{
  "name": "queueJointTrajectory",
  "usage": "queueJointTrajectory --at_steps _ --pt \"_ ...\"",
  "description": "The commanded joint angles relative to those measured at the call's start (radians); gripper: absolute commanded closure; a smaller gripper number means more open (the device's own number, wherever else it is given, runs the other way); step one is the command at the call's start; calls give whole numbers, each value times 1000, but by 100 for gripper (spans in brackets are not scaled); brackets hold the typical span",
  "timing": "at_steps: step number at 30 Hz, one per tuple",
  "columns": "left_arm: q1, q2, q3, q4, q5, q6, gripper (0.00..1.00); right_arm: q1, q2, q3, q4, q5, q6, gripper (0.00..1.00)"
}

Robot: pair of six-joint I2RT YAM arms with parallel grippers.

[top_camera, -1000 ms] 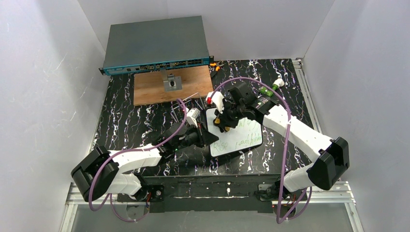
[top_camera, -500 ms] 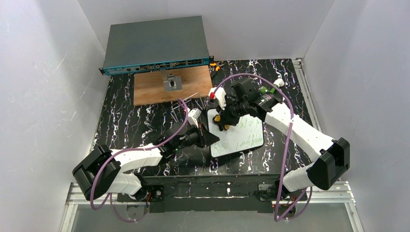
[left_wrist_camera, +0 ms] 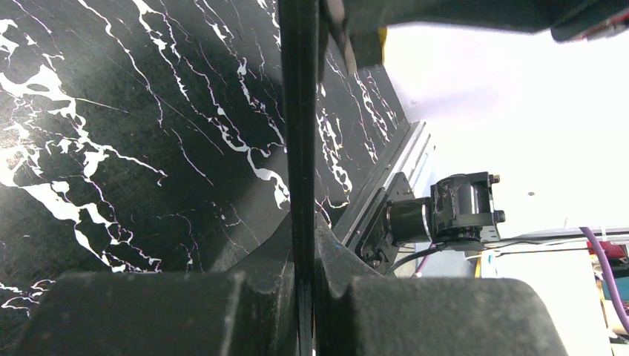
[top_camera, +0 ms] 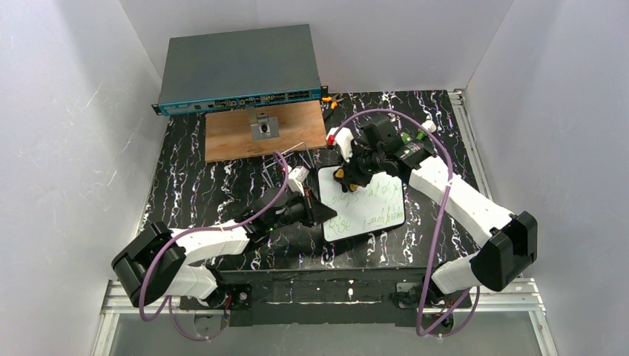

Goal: Erase the whiteboard

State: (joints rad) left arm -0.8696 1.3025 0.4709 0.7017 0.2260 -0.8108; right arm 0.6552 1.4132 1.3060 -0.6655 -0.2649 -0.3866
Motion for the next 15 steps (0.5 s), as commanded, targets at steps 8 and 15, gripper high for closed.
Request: queueJointTrajectory --at_steps 8,15 --pt "-2 -1 12 -33 32 48 100 79 -6 -9 -36 -69 -62 99" --pt "-2 -6 12 -33 37 49 100 4 5 31 63 190 44 99"
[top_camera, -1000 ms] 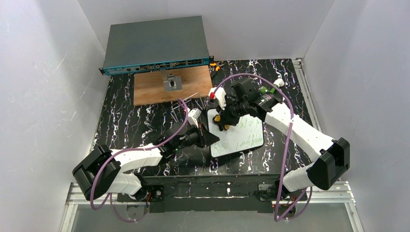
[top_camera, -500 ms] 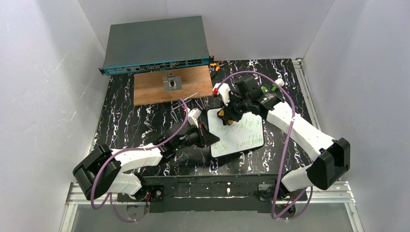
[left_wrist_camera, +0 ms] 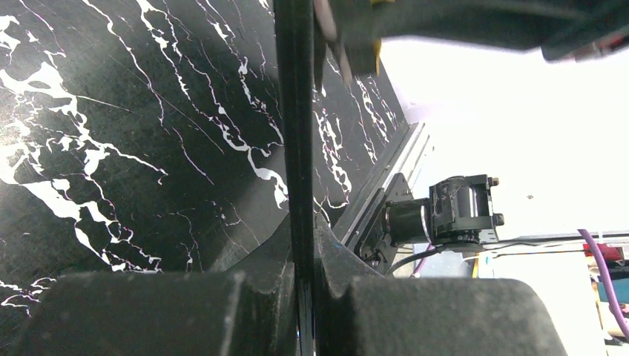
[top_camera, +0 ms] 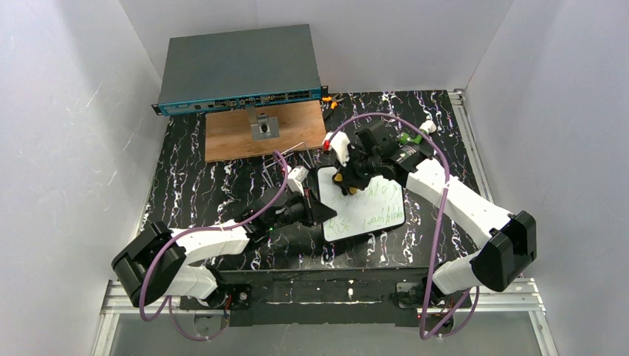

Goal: Erase the whiteboard

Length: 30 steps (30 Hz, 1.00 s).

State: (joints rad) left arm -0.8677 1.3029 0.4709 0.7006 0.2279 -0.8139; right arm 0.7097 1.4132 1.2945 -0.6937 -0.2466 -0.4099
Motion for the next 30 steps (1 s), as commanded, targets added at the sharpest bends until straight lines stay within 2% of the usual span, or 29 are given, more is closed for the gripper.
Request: queueJointTrajectory --at_steps 1,5,12,15,19,24,27,30 --pt "-4 -5 12 -30 36 53 100 -57 6 44 96 187 71 99" --pt "-4 -5 14 -29 39 53 100 -62 6 17 101 172 62 99" --pt "-4 -10 15 -24 42 47 100 -44 2 31 -38 -110 -59 99" --pt "-4 -3 16 -18 48 45 100 -38 3 62 -72 -185 -65 99" --pt "-4 0 18 -16 54 42 100 -40 15 70 3 -28 13 99" --pt "-4 -10 17 -26 49 46 100 -53 16 27 55 147 -4 99" --pt "-3 -13 16 -28 45 48 100 -72 -5 -11 73 169 -18 99" --pt "-2 -9 17 -26 48 48 100 -75 -26 -54 71 131 -45 99"
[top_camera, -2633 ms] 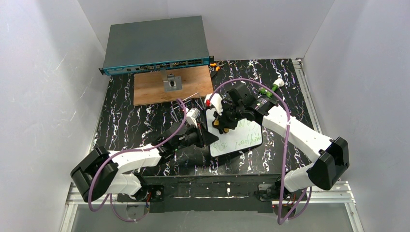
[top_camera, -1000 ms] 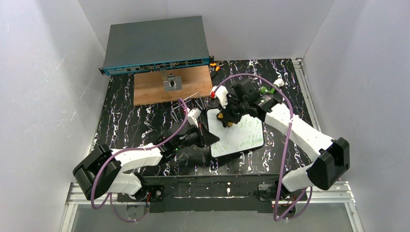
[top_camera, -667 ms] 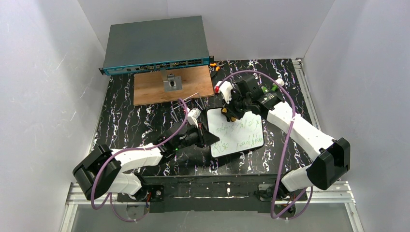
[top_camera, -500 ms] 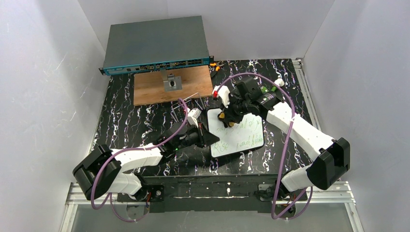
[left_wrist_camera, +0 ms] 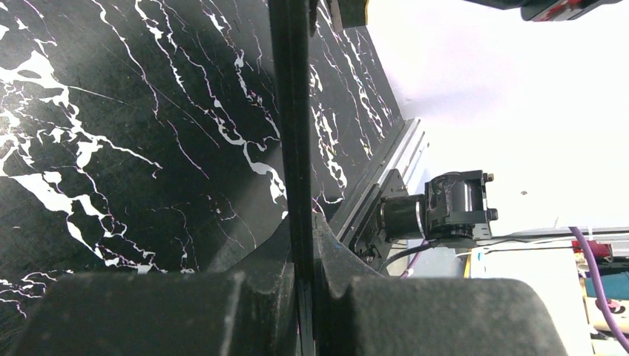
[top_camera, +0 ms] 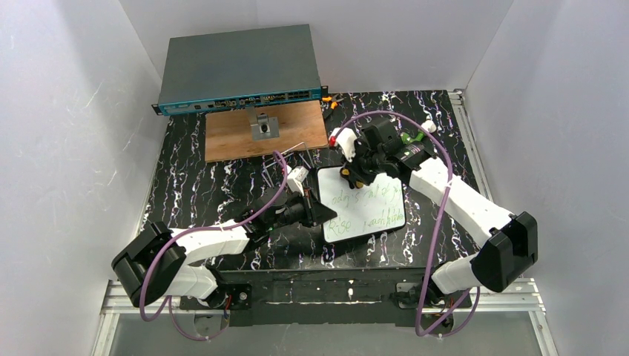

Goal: Erase the whiteboard

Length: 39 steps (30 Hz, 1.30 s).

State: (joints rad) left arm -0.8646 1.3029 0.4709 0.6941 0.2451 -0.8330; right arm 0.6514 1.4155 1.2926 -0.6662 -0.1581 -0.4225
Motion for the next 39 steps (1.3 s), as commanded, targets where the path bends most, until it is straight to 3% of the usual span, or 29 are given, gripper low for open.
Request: queueJointTrajectory --at_steps 1,5,10,13,19,25,35,39 --pt "-5 -7 19 -19 32 67 100 -16 -33 -60 29 7 -48 99" --pt "-5 -4 23 -22 33 66 100 -9 -40 -65 -65 -194 -111 99" --pt "-5 2 27 -22 35 68 100 20 -38 -34 -124 -296 -138 99" --pt "-5 9 33 -25 39 68 100 25 -26 -15 -104 -255 -104 99" --pt "-4 9 32 -25 39 69 100 6 -13 -8 20 0 -23 99" --pt "-2 6 29 -26 37 73 100 -32 -38 -53 46 40 -37 99" --pt "-3 3 20 -16 30 71 100 -6 -66 -91 -89 -267 -156 99" --pt "-1 3 20 -16 28 72 100 3 -61 -78 -73 -267 -128 99"
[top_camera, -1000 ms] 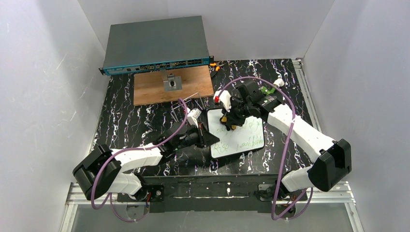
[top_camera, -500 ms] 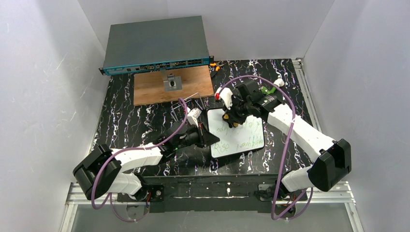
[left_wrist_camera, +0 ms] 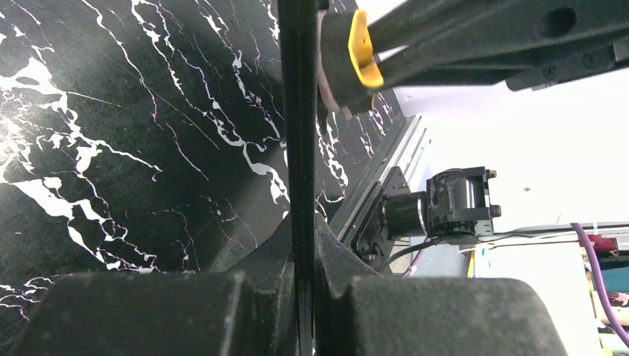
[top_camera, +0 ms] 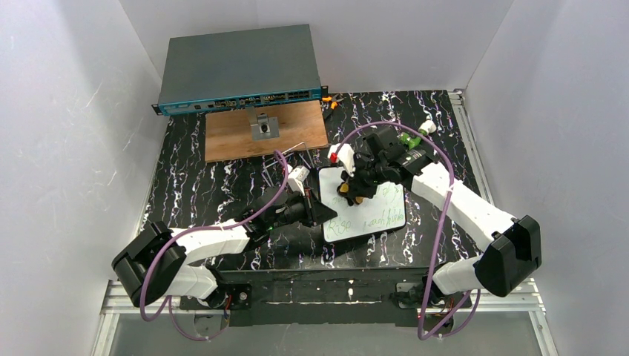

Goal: Erase the whiteboard

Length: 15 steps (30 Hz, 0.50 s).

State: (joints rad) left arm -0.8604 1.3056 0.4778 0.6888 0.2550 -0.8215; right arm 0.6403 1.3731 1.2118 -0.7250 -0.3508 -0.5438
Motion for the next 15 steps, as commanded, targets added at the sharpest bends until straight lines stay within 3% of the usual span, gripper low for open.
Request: queueJointTrajectory --at_steps 1,4,9,15 --pt "-5 2 13 -11 20 59 100 15 -15 6 6 -42 12 99" --pt "-5 -4 12 -19 17 62 100 2 -9 12 67 67 61 99" --pt "-5 -21 -3 -21 6 63 100 -56 -19 -7 105 125 95 99" --pt "-5 -19 4 -25 9 68 100 -65 -35 -37 55 5 51 99"
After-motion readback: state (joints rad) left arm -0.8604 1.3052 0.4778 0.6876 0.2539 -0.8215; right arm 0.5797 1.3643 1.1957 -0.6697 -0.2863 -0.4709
